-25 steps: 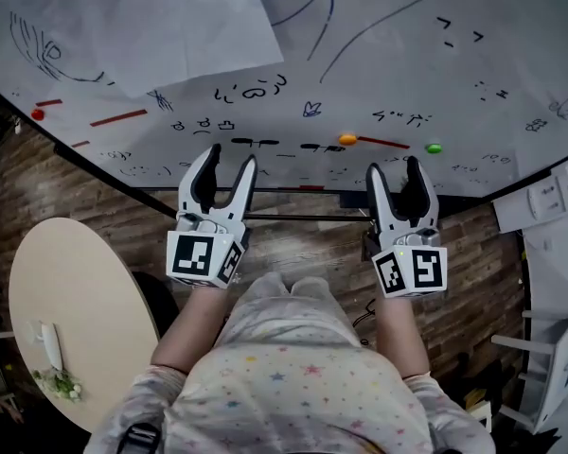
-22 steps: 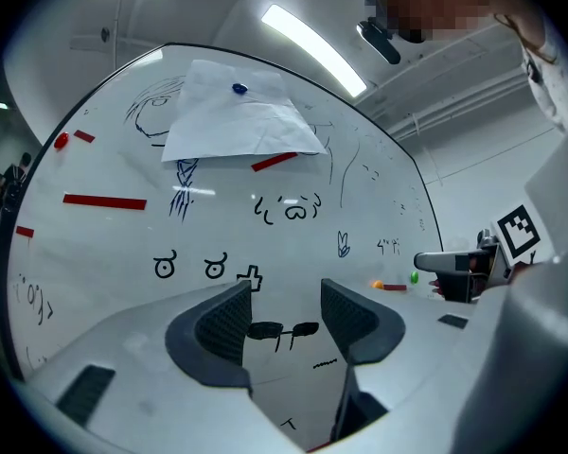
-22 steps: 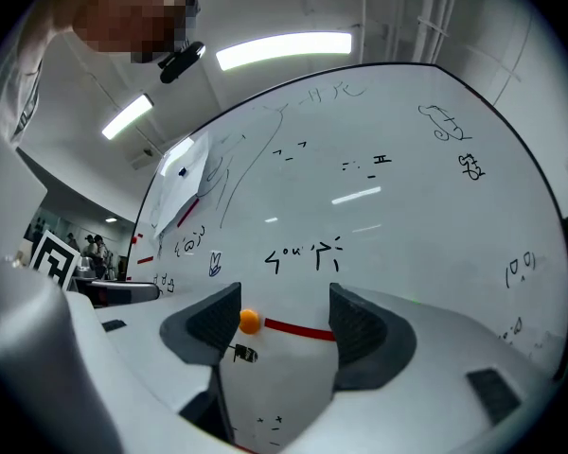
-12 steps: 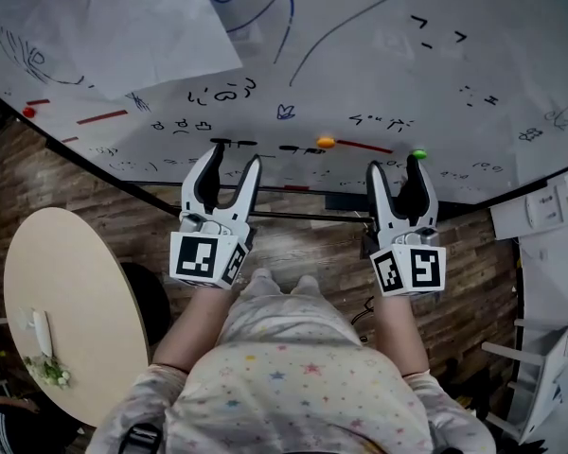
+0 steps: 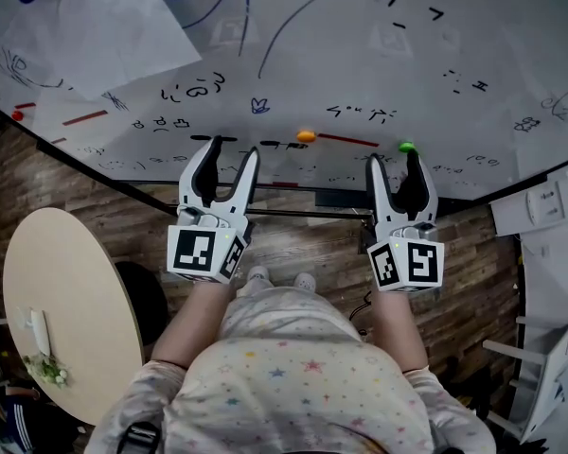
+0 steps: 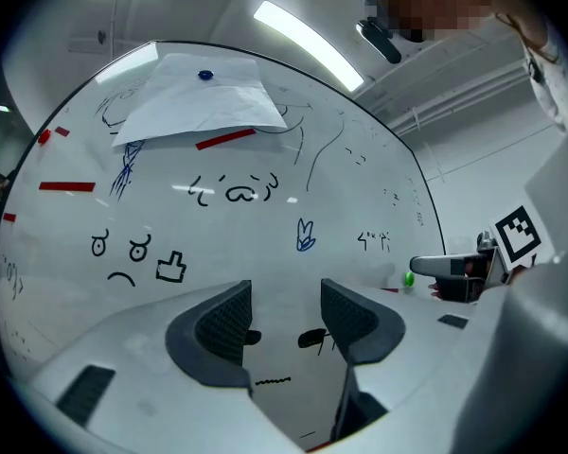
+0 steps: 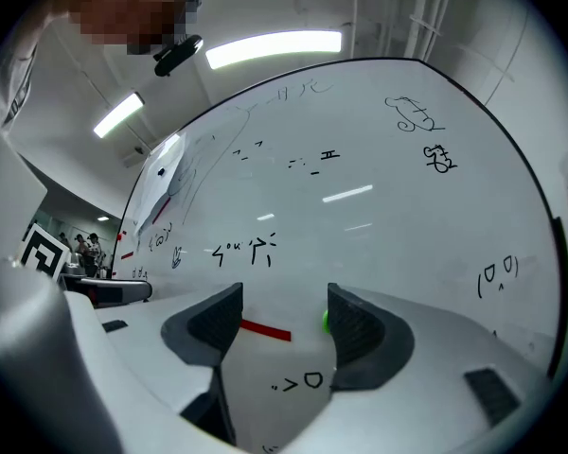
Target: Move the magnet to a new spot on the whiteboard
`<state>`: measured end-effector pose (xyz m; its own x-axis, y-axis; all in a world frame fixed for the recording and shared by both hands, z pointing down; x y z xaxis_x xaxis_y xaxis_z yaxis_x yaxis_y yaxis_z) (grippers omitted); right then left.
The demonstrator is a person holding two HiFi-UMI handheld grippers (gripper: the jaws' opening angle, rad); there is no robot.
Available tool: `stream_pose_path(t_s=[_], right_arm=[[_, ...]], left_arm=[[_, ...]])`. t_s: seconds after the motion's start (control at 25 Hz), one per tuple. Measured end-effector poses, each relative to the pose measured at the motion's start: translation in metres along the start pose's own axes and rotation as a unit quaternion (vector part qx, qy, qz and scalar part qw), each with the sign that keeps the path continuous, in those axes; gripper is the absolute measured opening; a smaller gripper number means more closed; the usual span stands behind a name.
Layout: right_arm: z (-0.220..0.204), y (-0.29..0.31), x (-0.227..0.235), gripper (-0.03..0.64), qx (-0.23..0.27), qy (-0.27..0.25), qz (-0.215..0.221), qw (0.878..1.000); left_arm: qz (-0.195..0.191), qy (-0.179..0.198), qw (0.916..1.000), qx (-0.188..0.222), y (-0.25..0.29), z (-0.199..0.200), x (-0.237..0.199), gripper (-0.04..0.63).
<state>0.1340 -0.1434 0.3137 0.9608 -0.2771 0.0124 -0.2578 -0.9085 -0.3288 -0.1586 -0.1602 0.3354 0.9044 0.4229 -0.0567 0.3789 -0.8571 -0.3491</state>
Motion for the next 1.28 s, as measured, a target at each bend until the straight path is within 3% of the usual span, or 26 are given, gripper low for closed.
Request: stream_pose_path(t_s=[0.48,1.28], right_arm=[[-0.006,0.002,0.022,0.233,-0.028,-0.01,-0.045,0.999],[-0.016,0.009,0.034,0.192,-0.041,-0.018,-0.05,0.998]], left_arm=[[-0.01,0.006,0.9999,-0.008,0.012,-0.005,0.013,0.21],[-0.011,0.008,0.9999,-0.01,0.02,-0.009,0.014,0.21]])
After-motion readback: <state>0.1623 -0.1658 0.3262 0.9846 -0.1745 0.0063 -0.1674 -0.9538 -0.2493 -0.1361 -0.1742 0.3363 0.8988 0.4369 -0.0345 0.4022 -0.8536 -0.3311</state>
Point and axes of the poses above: the fingertips, and each gripper's own axes: y forward along the fingers, x to its right, z out of its top, the point moved 9 cm from there along -y, backward along the fingers, and after that the axes turned 12 degrees about x, right-handed, at the moved point
